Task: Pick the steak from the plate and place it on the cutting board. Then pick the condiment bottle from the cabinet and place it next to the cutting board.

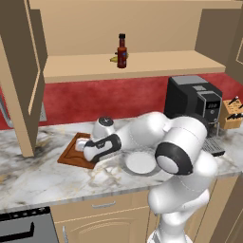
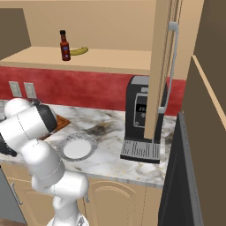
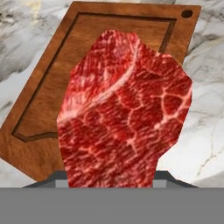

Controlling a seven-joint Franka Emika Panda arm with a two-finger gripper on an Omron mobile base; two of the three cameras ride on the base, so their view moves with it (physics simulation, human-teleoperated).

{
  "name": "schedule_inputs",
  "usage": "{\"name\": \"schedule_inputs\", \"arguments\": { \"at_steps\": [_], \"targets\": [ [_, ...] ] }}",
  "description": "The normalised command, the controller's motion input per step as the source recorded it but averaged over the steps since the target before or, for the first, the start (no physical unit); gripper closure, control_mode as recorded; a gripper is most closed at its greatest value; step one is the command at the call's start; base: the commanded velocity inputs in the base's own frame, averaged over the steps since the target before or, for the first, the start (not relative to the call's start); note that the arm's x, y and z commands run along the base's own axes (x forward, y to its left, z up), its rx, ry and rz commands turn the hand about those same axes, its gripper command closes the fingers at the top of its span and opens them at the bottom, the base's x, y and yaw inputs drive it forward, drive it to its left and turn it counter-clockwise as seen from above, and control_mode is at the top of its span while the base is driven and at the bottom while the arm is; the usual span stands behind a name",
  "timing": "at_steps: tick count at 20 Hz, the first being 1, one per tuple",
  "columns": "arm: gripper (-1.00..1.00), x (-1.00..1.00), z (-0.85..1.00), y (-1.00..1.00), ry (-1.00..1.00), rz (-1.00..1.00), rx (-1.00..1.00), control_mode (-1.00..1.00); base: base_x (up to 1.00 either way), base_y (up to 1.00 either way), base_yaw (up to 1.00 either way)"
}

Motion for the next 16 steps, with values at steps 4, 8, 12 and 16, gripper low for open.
{"name": "schedule_inputs", "arguments": {
  "at_steps": [4,8,12,16],
  "targets": [
    [1.0,0.11,-0.17,0.19,0.0,-0.01,0.0,-1.0,0.0,0.0,0.0],
    [1.0,0.12,-0.15,0.23,0.0,-0.01,0.0,-1.0,0.0,0.0,0.0],
    [1.0,0.13,-0.15,0.22,0.0,-0.01,0.0,-1.0,0.0,0.0,0.0],
    [1.0,0.12,-0.14,0.2,0.0,-0.01,0.0,-1.0,0.0,0.0,0.0]
  ]
}}
